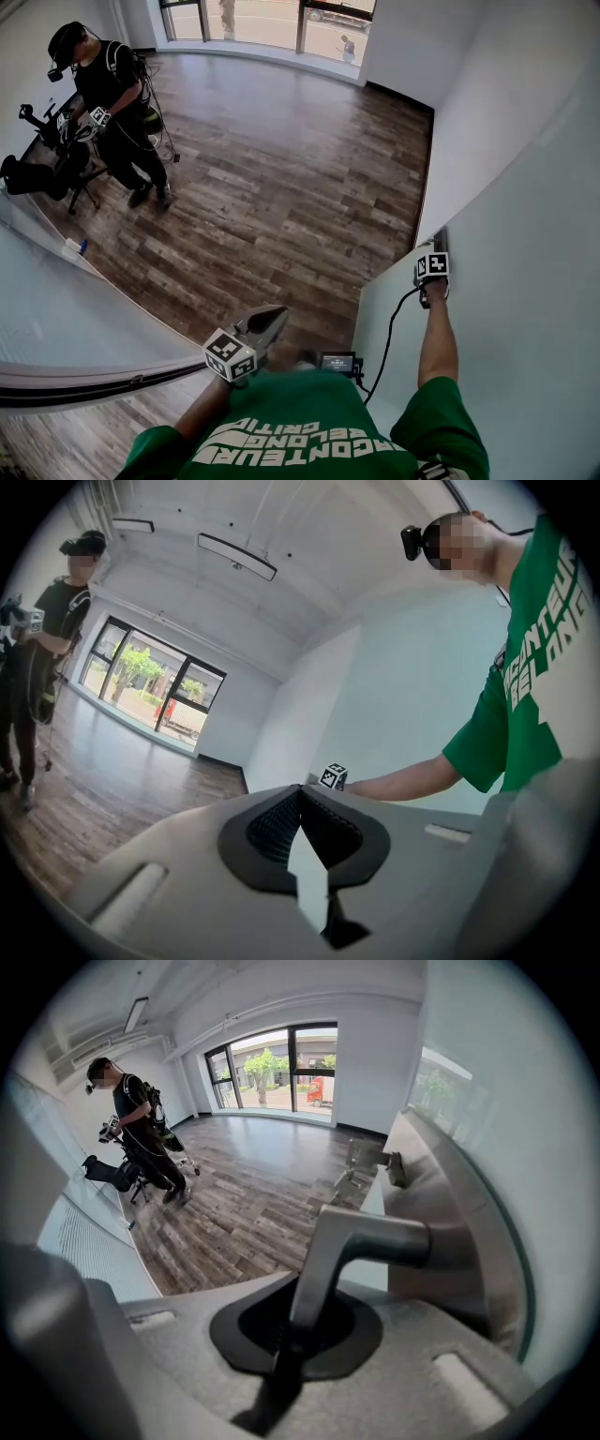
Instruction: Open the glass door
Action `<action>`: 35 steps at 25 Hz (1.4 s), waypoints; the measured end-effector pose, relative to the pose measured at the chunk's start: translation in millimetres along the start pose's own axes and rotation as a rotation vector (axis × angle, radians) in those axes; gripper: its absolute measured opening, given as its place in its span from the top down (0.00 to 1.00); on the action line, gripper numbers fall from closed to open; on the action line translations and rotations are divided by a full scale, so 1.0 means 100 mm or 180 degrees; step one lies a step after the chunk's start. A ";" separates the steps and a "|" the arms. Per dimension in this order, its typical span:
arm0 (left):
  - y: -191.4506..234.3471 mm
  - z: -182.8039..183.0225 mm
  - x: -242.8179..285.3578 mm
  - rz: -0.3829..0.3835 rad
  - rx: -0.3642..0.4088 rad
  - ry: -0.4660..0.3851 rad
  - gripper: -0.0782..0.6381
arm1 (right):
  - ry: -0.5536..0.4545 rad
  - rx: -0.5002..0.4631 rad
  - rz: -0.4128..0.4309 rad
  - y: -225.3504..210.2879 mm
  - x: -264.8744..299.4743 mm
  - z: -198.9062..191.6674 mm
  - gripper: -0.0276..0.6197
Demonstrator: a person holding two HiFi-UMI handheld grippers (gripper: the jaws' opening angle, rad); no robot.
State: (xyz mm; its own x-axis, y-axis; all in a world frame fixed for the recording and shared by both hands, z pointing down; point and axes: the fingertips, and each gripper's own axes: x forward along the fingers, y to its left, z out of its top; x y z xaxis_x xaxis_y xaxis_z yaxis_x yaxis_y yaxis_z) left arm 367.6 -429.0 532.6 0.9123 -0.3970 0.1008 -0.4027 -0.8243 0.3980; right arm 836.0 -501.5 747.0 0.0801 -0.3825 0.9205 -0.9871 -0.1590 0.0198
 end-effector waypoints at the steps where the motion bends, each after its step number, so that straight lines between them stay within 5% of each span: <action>1: -0.01 -0.01 0.02 -0.0004 -0.0001 -0.0002 0.87 | -0.0001 0.0019 -0.0012 -0.05 0.01 -0.02 0.97; 35: -0.18 -0.03 0.47 0.0042 -0.0063 0.0029 0.87 | 0.0025 0.0436 -0.0164 -1.13 -0.08 -0.18 0.97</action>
State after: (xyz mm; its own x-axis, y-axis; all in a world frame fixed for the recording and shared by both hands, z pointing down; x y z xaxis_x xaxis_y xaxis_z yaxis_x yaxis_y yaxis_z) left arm 417.5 -431.7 533.1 0.9076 -0.4039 0.1144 -0.4131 -0.8108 0.4146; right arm 944.0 -464.1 744.5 0.1286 -0.3634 0.9227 -0.9534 -0.3012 0.0142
